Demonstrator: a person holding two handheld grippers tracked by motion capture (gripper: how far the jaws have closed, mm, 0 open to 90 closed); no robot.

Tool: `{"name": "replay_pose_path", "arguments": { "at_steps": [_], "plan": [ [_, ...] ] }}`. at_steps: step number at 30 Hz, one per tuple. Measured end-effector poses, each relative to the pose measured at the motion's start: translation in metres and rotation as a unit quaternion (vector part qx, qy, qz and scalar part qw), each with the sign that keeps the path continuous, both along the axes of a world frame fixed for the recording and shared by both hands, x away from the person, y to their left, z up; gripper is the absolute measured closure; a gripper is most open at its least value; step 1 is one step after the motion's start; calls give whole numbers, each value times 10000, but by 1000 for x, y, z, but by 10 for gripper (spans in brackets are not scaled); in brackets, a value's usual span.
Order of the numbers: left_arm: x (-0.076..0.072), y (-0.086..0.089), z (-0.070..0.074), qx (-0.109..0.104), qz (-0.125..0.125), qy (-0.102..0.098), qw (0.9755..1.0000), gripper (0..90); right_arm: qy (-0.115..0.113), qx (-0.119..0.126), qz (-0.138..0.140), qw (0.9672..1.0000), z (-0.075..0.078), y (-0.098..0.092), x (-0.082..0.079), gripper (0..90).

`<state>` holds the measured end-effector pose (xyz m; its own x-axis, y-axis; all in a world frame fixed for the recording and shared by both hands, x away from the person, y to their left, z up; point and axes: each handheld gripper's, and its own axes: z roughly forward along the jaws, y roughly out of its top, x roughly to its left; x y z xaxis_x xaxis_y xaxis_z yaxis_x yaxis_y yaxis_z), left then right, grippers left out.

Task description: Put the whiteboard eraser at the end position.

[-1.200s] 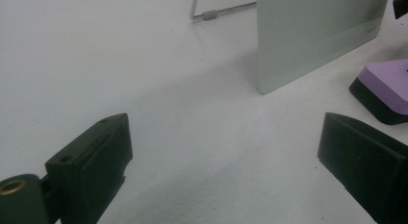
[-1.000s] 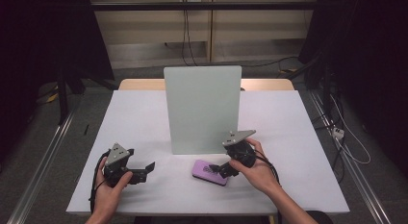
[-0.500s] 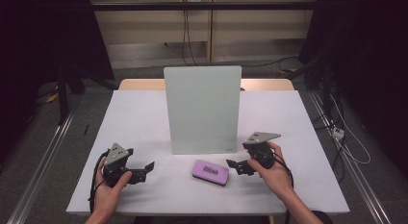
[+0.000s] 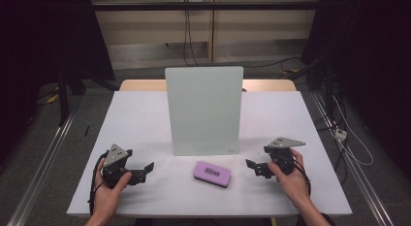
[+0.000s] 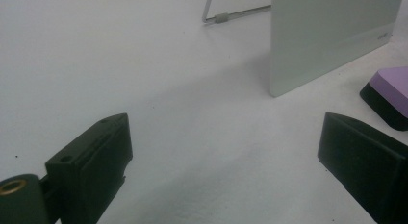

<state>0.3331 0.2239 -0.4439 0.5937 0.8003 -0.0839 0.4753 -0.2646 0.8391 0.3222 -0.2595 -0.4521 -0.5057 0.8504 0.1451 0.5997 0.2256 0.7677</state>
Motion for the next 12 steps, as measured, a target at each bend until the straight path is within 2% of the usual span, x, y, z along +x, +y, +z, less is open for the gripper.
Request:
{"name": "replay_pose_path", "arguments": {
  "at_steps": [2, 8, 12],
  "plan": [
    [0, 0, 0, -4, -10, -1, 10000, 49, -29, -4, -80, 10000, -1, -4, -3, 91],
    [1, 0, 1, -1, 14, -16, 10000, 50, -113, 188, -358, 9991, -7, -18, -13, 92],
    [3, -2, 3, 46, 25, -115, 9999, 50, -174, 265, -375, 9988, -5, -20, -12, 92]
  ]
}}
